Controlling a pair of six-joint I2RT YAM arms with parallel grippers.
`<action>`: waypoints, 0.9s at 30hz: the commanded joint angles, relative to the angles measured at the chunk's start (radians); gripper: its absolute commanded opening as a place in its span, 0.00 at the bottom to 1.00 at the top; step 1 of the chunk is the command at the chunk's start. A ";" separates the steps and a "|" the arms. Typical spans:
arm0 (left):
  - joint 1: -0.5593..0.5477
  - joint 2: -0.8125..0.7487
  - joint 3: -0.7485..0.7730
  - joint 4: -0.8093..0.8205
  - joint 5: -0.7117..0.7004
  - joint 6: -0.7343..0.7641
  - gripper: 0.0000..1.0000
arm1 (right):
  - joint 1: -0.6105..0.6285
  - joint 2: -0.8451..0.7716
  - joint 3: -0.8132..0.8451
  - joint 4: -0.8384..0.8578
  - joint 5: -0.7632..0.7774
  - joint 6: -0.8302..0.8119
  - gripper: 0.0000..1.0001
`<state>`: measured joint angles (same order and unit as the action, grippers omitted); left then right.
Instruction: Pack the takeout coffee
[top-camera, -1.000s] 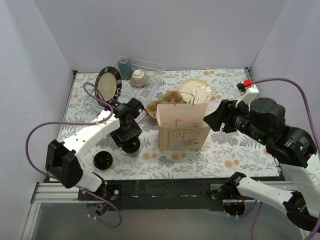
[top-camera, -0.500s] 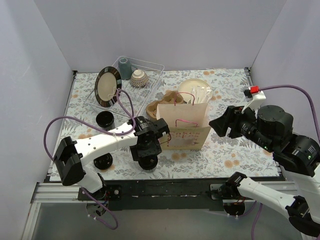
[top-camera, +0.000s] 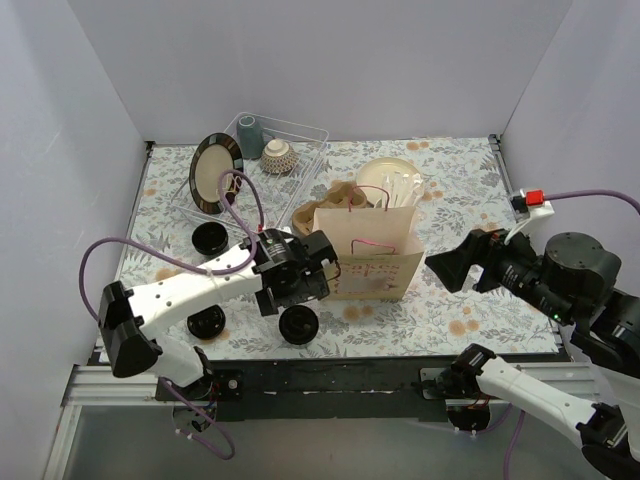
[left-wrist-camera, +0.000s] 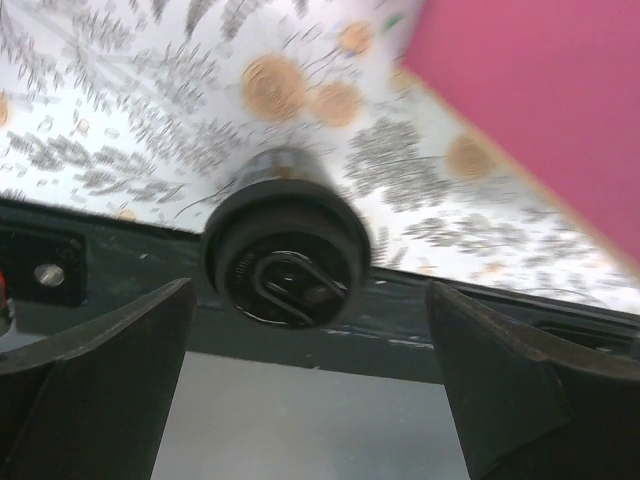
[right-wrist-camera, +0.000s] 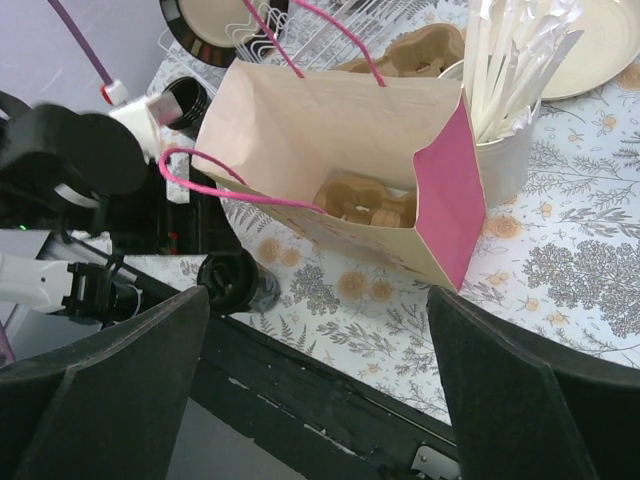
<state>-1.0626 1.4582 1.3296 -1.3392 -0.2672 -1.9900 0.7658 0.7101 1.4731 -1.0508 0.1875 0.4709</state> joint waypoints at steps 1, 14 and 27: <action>-0.002 -0.107 0.124 -0.009 -0.151 -0.142 0.98 | -0.002 -0.076 -0.046 0.112 -0.025 -0.008 0.99; 0.547 -0.412 -0.030 0.385 0.161 0.275 0.98 | -0.002 0.337 0.444 0.025 -0.299 -0.326 0.88; 0.990 -0.259 0.066 0.361 0.483 0.462 0.98 | 0.398 0.737 0.717 -0.148 -0.097 -0.363 0.82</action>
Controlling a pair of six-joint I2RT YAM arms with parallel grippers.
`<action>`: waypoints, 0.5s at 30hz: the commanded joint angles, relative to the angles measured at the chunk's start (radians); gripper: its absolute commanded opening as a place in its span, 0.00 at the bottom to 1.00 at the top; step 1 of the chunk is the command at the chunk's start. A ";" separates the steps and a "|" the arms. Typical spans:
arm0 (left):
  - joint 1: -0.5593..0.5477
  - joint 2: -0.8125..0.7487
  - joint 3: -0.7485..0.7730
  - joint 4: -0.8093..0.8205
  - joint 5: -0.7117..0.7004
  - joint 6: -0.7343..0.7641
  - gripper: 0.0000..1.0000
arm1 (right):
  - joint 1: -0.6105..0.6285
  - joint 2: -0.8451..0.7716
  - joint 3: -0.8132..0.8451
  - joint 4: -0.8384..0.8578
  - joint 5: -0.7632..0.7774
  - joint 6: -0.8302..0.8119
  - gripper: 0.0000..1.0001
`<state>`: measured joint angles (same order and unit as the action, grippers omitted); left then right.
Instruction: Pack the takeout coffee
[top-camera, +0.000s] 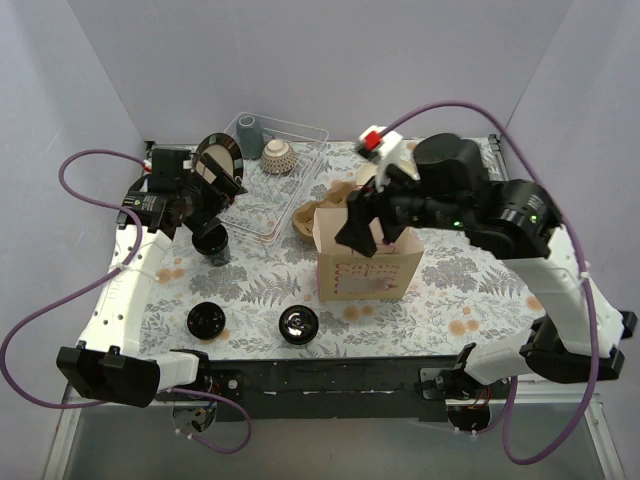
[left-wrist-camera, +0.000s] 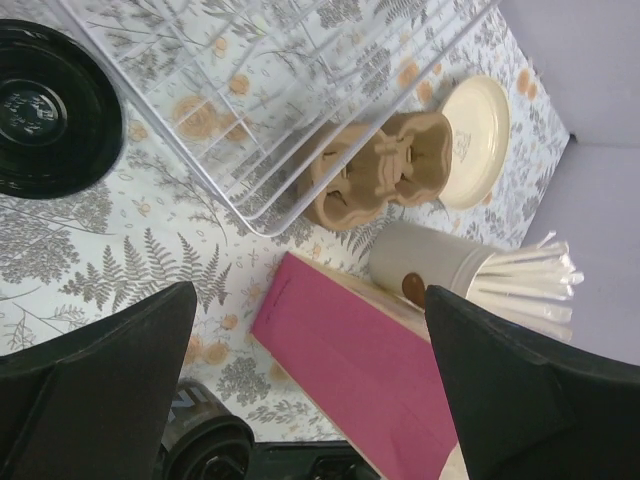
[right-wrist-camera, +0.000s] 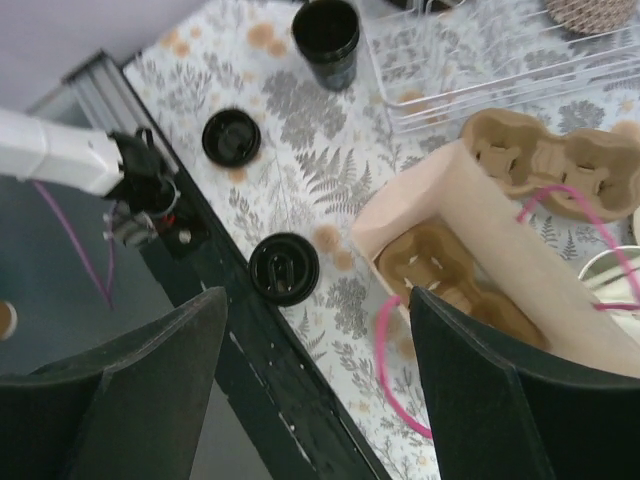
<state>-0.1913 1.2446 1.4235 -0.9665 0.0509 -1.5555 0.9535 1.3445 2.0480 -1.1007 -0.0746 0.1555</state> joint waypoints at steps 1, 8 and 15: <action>0.131 -0.062 -0.037 -0.020 0.153 0.038 0.98 | 0.243 0.132 0.170 -0.112 0.189 -0.051 0.84; 0.144 -0.071 -0.031 -0.175 -0.039 0.045 0.98 | 0.358 0.219 0.043 -0.061 0.180 -0.045 0.90; 0.150 -0.094 -0.043 -0.189 -0.083 0.021 0.98 | 0.390 0.245 -0.189 0.038 0.217 -0.030 0.96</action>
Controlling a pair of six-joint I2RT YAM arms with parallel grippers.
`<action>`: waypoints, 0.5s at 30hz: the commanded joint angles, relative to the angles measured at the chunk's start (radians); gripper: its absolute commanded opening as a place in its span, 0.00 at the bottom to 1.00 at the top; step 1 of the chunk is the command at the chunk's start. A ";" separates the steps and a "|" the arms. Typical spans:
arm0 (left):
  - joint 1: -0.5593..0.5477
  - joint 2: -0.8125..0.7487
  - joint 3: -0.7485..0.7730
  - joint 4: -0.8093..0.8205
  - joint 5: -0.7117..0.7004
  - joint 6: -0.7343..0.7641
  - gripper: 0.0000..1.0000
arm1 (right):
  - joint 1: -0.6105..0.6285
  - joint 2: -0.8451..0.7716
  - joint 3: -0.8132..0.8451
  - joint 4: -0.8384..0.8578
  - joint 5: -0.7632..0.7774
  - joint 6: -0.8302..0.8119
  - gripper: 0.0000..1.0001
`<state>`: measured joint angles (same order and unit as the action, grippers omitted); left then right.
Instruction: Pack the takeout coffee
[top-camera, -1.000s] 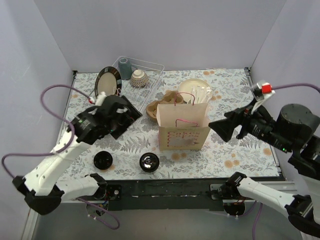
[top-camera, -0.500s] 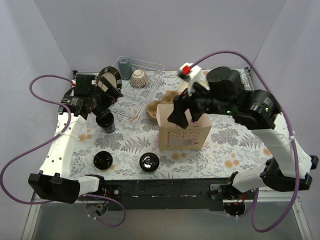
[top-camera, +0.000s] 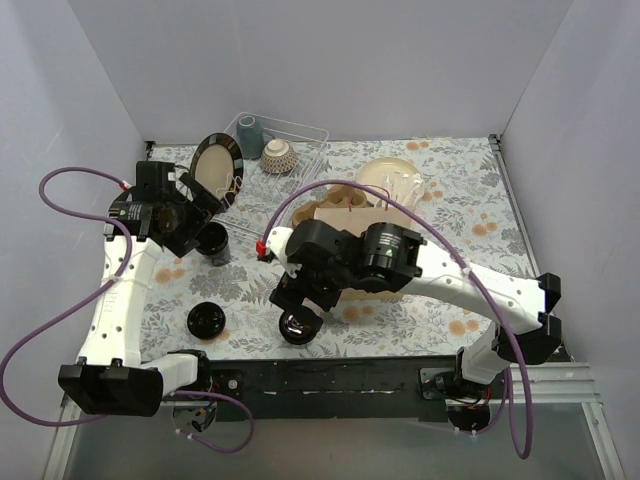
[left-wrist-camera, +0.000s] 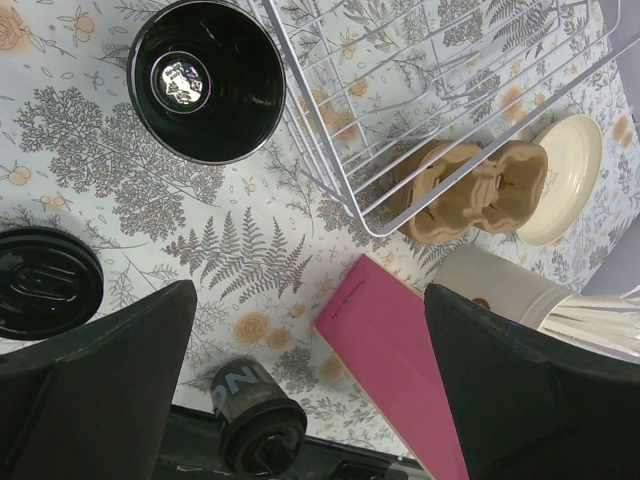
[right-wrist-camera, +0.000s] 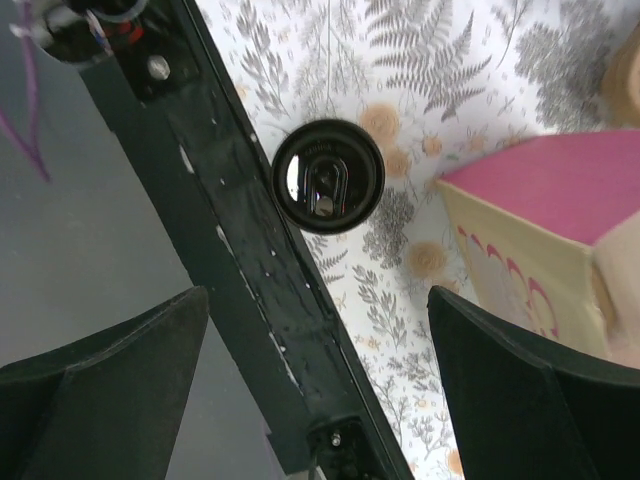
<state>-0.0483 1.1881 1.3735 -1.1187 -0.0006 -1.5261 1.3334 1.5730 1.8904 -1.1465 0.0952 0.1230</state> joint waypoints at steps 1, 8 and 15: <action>0.007 -0.038 -0.007 -0.041 -0.026 -0.012 0.98 | 0.010 0.033 -0.022 0.087 0.057 0.012 0.94; 0.007 -0.067 -0.125 -0.044 0.025 -0.054 0.98 | 0.010 0.159 -0.048 0.099 -0.008 0.072 0.75; 0.007 -0.065 -0.152 -0.058 0.013 -0.042 0.98 | 0.012 0.150 -0.203 0.218 0.049 0.112 0.75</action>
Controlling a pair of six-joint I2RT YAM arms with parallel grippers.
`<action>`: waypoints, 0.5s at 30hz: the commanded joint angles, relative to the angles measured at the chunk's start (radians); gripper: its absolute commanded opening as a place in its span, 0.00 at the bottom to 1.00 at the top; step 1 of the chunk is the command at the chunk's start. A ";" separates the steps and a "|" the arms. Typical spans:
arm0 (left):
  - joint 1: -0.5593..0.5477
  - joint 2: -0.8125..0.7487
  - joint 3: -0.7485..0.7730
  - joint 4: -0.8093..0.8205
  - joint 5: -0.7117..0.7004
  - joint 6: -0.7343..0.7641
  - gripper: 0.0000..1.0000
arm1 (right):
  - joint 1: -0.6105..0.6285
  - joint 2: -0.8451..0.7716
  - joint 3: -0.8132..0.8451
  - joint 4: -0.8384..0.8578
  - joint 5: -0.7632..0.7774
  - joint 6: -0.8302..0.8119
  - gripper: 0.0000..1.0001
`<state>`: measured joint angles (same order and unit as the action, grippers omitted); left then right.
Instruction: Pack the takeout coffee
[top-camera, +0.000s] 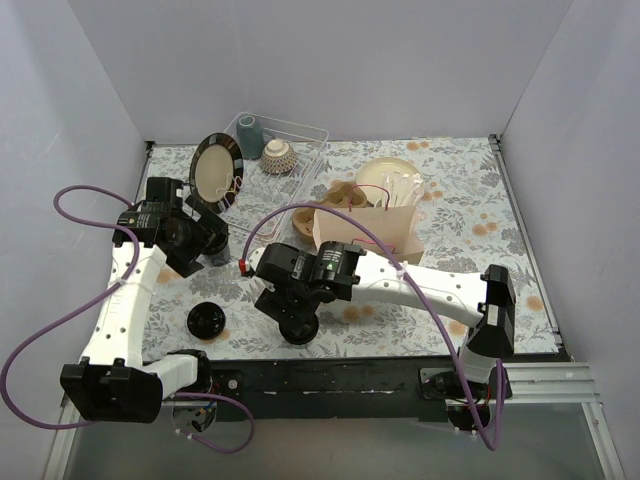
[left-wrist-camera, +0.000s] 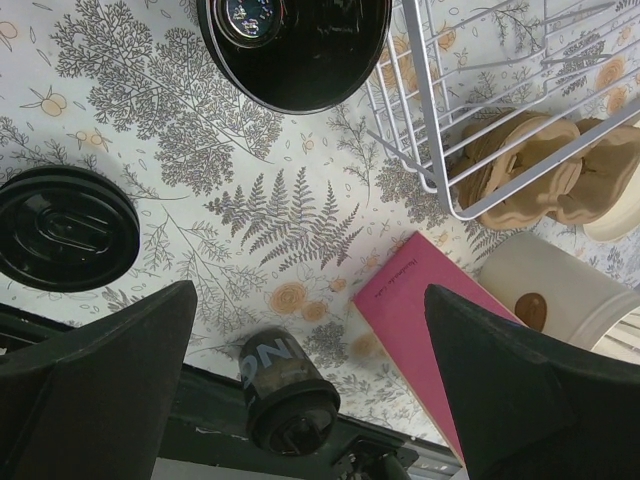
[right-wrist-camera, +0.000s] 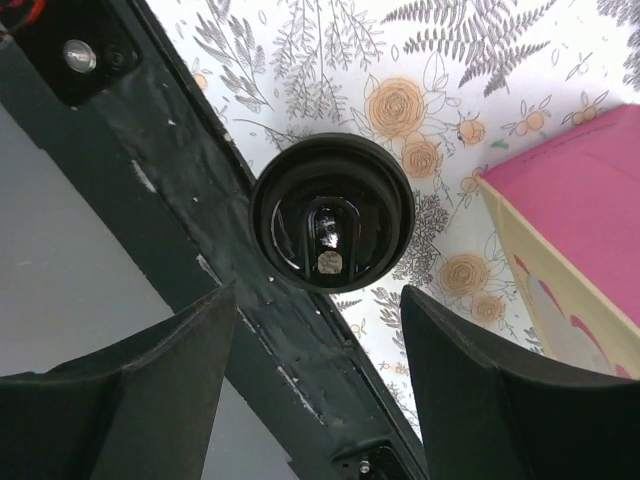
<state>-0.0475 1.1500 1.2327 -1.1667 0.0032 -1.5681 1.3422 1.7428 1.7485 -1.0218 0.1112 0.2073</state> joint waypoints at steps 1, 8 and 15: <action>0.006 -0.026 -0.015 -0.010 0.009 -0.003 0.98 | 0.003 -0.019 -0.070 0.106 0.033 0.027 0.75; 0.008 -0.026 -0.035 -0.013 0.009 0.005 0.98 | 0.003 -0.002 -0.147 0.146 0.019 0.061 0.78; 0.006 -0.026 -0.048 -0.004 0.009 0.009 0.98 | 0.002 0.030 -0.146 0.164 0.050 0.049 0.84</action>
<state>-0.0475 1.1496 1.1976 -1.1698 0.0044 -1.5673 1.3422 1.7519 1.5982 -0.9024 0.1368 0.2558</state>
